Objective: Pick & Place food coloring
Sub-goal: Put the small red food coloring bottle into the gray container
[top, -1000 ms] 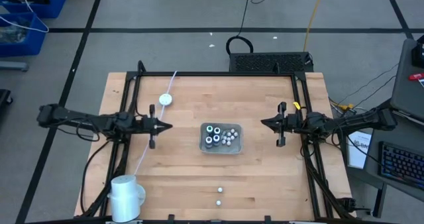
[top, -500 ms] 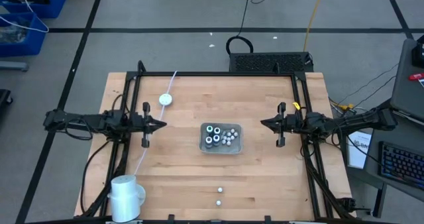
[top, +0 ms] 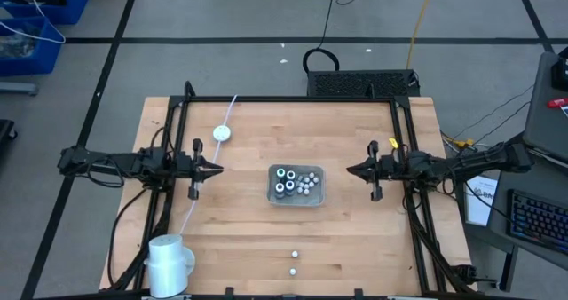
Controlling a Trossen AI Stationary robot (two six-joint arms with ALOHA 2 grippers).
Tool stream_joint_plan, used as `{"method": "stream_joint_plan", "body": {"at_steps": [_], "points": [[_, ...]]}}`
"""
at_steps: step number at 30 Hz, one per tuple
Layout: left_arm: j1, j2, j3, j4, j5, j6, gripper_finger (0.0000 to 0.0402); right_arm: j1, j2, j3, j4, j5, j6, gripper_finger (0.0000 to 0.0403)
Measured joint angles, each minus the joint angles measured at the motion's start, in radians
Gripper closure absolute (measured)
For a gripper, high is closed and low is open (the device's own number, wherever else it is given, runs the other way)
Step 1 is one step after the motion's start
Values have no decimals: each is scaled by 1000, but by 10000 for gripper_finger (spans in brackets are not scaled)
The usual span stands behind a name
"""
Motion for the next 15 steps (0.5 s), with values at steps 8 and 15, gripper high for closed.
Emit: {"method": "stream_joint_plan", "body": {"at_steps": [8,15], "points": [[0,0,0,4,-1,-23,360,126,347,329,-232,60,81,403],[0,0,0,6,-8,-61,360,255,793,742,-498,54,2,403]]}}
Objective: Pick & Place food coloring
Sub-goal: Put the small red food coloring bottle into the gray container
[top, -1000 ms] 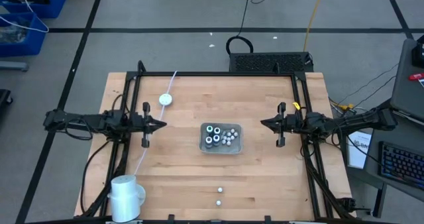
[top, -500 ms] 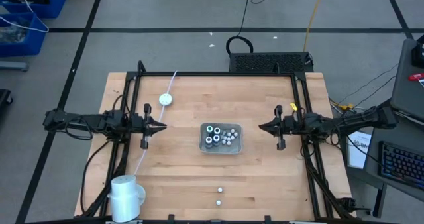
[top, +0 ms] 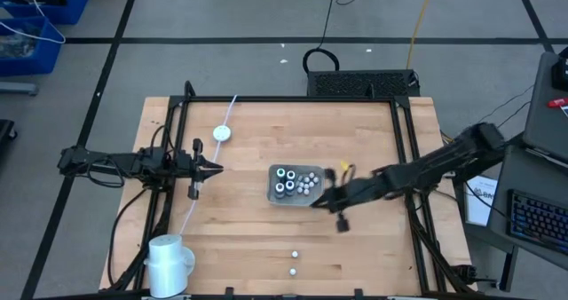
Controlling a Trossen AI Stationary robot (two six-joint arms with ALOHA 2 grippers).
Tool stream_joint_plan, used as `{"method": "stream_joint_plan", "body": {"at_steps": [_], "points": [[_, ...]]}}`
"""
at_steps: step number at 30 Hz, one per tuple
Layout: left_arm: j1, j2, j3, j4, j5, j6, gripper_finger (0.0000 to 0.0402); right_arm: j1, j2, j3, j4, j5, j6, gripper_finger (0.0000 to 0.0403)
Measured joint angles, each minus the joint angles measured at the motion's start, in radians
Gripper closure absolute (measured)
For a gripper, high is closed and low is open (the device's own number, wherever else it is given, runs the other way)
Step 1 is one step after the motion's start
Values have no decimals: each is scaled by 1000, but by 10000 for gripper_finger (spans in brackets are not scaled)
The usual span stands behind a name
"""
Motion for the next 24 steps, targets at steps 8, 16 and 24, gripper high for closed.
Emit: {"method": "stream_joint_plan", "body": {"at_steps": [8,16,24], "points": [[0,0,0,17,0,-5,360,52,394,520,-376,-4,49,403],[0,0,0,19,0,-5,360,87,615,759,-443,-55,21,402],[0,0,0,4,8,-61,360,90,704,759,-430,-137,-94,334]]}}
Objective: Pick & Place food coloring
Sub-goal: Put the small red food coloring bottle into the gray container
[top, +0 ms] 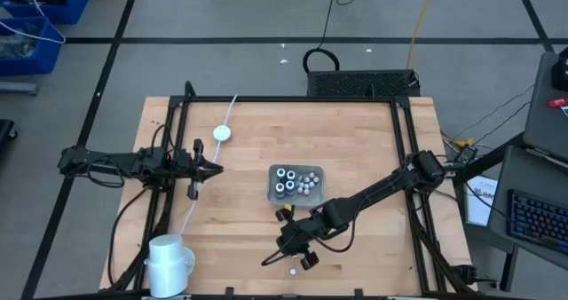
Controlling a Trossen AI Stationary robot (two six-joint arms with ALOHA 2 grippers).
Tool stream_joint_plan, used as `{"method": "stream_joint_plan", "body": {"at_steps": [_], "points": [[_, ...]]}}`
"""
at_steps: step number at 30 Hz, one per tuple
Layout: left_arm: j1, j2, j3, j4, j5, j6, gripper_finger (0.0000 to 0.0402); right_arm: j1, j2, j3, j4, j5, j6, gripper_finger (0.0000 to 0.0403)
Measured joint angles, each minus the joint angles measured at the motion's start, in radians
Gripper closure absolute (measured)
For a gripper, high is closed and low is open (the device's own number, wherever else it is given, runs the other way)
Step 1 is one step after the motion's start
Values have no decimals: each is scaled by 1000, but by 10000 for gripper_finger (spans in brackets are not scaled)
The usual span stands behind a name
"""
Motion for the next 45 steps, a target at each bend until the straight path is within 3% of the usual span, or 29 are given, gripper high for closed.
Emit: {"method": "stream_joint_plan", "body": {"at_steps": [7,12,14,25,45], "points": [[0,0,0,-11,-1,-1,360,15,-2,-1,-3,-75,-69,245],[0,0,0,-12,0,-2,360,16,-1,-59,11,-191,-105,217],[0,0,0,-13,0,-2,360,16,0,-89,40,-233,-108,214],[0,0,0,-20,0,-4,360,14,-1,-265,296,-206,-128,220],[0,0,0,-18,-1,-2,360,6,-1,-366,468,-198,-104,229]]}}
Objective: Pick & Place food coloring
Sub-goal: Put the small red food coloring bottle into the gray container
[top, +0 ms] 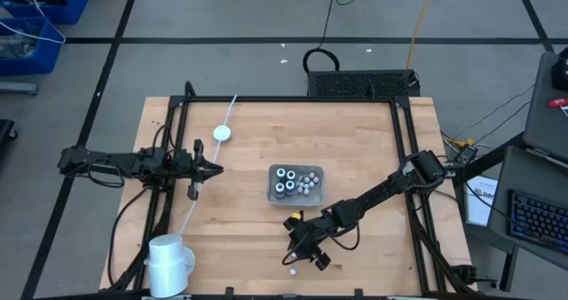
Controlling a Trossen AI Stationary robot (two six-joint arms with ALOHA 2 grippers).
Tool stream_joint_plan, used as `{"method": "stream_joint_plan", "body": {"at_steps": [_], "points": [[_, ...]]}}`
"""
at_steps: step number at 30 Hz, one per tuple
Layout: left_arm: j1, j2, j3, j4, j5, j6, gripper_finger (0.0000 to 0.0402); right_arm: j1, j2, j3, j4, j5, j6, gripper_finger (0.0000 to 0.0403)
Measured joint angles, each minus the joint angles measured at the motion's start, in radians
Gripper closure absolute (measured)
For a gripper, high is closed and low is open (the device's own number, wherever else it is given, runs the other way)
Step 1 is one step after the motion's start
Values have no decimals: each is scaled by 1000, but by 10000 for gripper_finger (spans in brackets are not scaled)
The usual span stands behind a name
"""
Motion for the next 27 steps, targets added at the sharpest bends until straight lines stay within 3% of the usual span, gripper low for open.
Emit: {"method": "stream_joint_plan", "body": {"at_steps": [14,27], "points": [[0,0,0,0,-1,17,360,4,0,0,7,-3,43,234],[0,0,0,1,-7,18,360,10,0,0,6,0,53,293]]}}
